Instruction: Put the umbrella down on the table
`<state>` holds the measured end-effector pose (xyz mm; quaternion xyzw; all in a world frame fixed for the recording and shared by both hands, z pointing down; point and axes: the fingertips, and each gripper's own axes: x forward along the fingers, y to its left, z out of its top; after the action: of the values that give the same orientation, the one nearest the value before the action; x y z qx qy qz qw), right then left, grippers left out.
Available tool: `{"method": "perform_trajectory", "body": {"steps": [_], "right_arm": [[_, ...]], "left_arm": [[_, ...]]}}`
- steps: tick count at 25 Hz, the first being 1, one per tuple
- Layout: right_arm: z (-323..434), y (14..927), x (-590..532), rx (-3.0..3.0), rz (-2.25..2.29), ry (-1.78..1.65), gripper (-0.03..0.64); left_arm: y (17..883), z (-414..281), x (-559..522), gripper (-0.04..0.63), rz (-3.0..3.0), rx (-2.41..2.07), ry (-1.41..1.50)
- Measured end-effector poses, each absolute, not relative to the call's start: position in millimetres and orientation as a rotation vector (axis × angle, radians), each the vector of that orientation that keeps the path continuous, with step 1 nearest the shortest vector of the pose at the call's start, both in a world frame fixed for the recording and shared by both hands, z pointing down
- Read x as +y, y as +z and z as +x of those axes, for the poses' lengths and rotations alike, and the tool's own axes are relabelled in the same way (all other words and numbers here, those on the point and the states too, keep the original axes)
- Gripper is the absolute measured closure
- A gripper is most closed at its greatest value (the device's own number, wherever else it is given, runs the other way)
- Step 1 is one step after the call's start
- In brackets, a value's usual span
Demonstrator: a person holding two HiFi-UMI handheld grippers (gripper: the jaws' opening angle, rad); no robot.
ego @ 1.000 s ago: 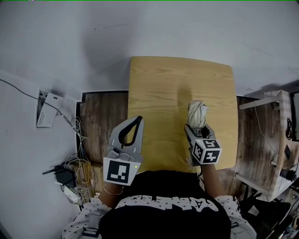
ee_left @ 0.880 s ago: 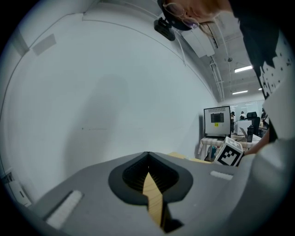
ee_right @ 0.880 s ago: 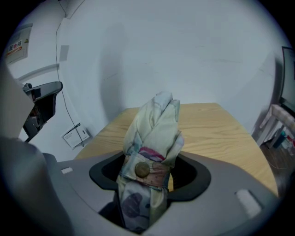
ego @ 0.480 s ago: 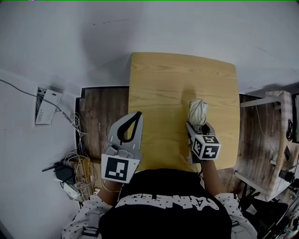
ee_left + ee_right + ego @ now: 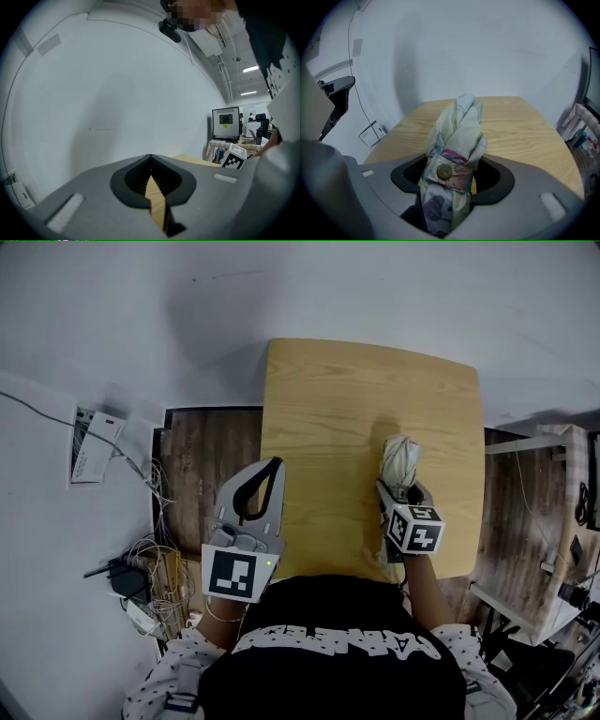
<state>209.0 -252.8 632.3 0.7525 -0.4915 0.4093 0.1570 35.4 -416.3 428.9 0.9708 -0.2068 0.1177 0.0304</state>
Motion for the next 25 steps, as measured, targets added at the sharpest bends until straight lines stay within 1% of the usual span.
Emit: {"method": "perform_trajectory", "body": {"steps": [19,25], "right_arm": [[212,650,-251,-1.326,2.122,1.239,0.321],[211,652,-252,-1.336,2.097,1.258,0.31]], "left_arm": [[427,35,-413,0.595,2.998,-0.634,0.347],[424,35,-411,0.595,3.008,-0.626,0.341]]}}
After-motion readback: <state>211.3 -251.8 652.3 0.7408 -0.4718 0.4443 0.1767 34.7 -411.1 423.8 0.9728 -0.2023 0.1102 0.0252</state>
